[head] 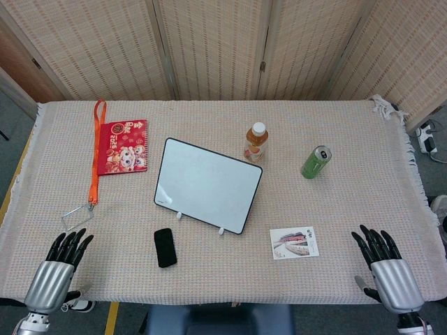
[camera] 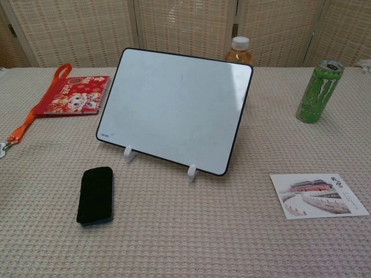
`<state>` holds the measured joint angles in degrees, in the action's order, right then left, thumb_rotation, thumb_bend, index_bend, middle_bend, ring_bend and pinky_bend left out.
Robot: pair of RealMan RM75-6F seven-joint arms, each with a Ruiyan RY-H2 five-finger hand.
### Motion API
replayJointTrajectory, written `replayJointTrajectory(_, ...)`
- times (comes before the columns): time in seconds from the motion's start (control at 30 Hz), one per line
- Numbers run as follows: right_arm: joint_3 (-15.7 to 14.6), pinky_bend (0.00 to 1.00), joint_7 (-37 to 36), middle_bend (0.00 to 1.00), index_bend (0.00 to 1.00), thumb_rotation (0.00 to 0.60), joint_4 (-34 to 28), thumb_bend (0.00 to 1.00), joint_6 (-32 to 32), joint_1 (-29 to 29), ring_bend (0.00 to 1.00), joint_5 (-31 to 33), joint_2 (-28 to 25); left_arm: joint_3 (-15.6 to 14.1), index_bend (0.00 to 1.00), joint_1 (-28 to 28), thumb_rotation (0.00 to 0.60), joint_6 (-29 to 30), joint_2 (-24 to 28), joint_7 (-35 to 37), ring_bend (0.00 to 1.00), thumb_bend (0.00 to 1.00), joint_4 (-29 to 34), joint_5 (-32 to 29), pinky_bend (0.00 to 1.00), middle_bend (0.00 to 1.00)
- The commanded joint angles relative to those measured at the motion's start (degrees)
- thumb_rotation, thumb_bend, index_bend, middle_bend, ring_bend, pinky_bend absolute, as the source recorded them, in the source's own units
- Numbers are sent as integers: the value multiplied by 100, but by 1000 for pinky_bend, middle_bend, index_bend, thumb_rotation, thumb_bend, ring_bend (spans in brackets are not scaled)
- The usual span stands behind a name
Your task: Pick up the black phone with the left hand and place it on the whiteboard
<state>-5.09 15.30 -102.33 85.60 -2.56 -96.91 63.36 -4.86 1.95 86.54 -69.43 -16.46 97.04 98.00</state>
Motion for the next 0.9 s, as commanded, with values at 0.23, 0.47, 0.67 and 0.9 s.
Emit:
replayJointTrajectory(0.23, 3, 0, 52, 0, 0, 600, -11, 299, -16, -5, 0, 42, 7, -21, 0, 129, 600, -93, -23, 140, 0, 179, -81, 201, 0, 0)
replayJointTrajectory(0.47, 67, 0, 279, 0, 0, 600, -13, 298, -91, 12, 0, 186, 139, 31, 14, 760, 600, -897, 126, -201, 431, 202, -201, 536, 599, 560)
replayJointTrajectory(0.67, 137, 0, 405, 0, 0, 600, -33, 299, -286, 89, 0, 429, 184, 274, 149, 1304, 600, -1439, -2, -766, 816, 198, -163, 712, 930, 975)
replayJointTrajectory(0.9, 166, 0, 404, 0, 0, 600, -86, 299, -359, 134, 0, 552, 142, 481, 242, 1827, 600, -2034, -288, -1087, 896, 271, -255, 668, 998, 1000)
